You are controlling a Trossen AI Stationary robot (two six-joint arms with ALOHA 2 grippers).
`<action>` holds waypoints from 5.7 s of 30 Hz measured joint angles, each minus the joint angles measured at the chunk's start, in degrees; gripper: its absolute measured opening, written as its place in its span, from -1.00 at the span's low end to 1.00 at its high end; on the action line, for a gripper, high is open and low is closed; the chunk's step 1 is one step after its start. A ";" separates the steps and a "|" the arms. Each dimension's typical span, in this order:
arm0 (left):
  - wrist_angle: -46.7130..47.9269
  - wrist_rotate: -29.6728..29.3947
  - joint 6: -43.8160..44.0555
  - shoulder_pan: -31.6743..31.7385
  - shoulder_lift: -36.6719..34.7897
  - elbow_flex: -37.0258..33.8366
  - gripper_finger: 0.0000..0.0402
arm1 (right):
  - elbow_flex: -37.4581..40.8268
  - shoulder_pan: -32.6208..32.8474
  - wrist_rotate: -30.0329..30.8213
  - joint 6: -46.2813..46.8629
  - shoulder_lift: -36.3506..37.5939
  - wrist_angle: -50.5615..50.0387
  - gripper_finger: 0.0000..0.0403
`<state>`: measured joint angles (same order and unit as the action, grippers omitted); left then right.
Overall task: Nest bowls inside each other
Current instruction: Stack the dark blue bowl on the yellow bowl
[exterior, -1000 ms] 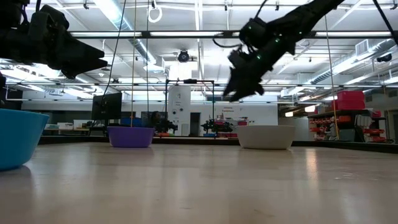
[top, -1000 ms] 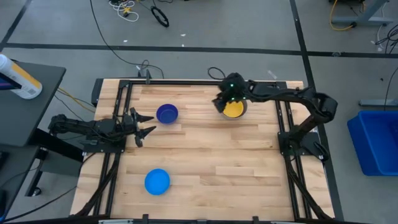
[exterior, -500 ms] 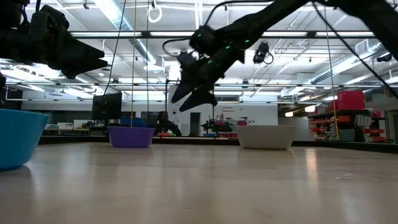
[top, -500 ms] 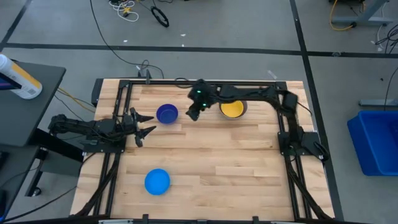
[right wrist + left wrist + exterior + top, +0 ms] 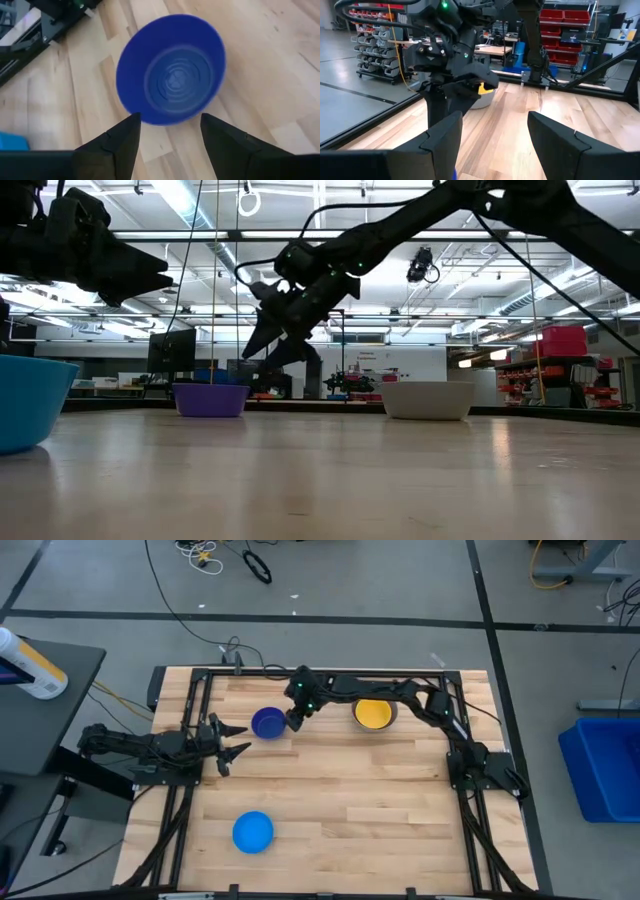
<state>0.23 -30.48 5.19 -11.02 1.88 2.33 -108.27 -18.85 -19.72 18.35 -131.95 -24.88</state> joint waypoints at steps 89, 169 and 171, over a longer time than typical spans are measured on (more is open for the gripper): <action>32.58 8.92 29.88 13.98 70.21 30.21 0.16 | -2.17 16.24 16.54 -11.83 13.75 -20.79 0.09; 28.77 37.36 -20.85 24.96 136.09 116.02 -0.80 | 100.52 35.93 43.64 -4.99 120.11 8.80 -0.27; 28.76 37.45 -21.34 24.76 136.09 116.02 -0.67 | 100.52 35.93 43.69 -4.23 120.09 8.78 -0.27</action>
<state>28.99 6.97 -16.15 13.74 137.97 118.34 -7.75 17.08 23.97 14.12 -11.86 -16.10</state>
